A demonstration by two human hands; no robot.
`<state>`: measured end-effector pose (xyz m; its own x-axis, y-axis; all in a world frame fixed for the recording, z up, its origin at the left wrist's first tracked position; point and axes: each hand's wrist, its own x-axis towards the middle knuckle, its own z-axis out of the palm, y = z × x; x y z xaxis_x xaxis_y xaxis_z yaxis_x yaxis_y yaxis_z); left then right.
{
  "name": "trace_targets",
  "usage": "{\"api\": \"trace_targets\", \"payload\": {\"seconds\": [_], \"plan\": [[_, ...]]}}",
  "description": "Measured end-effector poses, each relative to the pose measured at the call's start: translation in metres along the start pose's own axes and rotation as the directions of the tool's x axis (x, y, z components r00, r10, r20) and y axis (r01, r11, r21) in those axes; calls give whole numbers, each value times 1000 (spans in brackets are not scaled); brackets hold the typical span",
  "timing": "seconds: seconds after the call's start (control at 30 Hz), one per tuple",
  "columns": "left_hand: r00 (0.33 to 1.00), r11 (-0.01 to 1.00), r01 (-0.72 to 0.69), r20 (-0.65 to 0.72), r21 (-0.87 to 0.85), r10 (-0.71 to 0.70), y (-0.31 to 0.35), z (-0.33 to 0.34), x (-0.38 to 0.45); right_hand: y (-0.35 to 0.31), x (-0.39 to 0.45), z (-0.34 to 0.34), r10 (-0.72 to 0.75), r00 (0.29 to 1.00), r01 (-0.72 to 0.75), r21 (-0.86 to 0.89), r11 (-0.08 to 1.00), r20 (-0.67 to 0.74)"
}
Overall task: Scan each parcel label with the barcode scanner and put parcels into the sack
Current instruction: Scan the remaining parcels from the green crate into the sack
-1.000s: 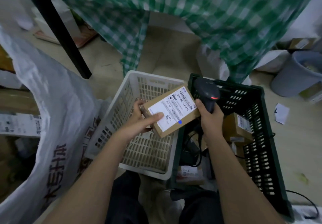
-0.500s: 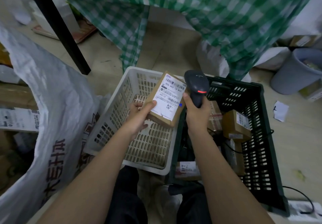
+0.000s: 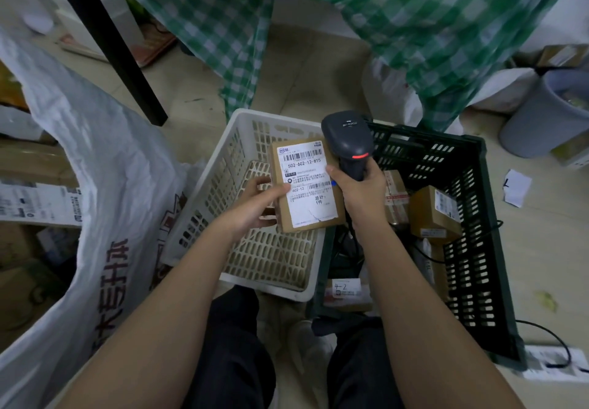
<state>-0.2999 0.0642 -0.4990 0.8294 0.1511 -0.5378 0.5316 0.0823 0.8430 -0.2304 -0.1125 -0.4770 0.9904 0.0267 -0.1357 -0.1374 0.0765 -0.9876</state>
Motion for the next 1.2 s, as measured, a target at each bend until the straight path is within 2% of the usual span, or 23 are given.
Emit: {"api": "trace_targets", "payload": {"seconds": [0.13, 0.23, 0.3, 0.43, 0.67, 1.2], "plan": [[999, 1000, 21, -28, 19, -20, -3, -3, -1, 3, 1, 0, -47, 999, 45, -167, 985, -9], [984, 997, -23, -178, -79, 9, -2, -5, 0, 4, 1, -6, -70, 997, 66, -252, 965, -8], [966, 992, -71, -254, -100, 44, -1, -7, 2, 3, 0, -12, -29, 997, 51, -323, 945, 73], [952, 990, -112, -296, -85, 82, -5, -8, 3, 4, -3, -17, 99, 960, 34, -458, 888, 264], [937, 976, -157, -336, -148, 99, -5, -7, 9, 4, -3, -24, 213, 938, -34, -536, 844, 274], [932, 973, -189, -337, -134, 135, -13, -11, 21, 0, -4, -30, 220, 934, -19, -578, 816, 281]]}}
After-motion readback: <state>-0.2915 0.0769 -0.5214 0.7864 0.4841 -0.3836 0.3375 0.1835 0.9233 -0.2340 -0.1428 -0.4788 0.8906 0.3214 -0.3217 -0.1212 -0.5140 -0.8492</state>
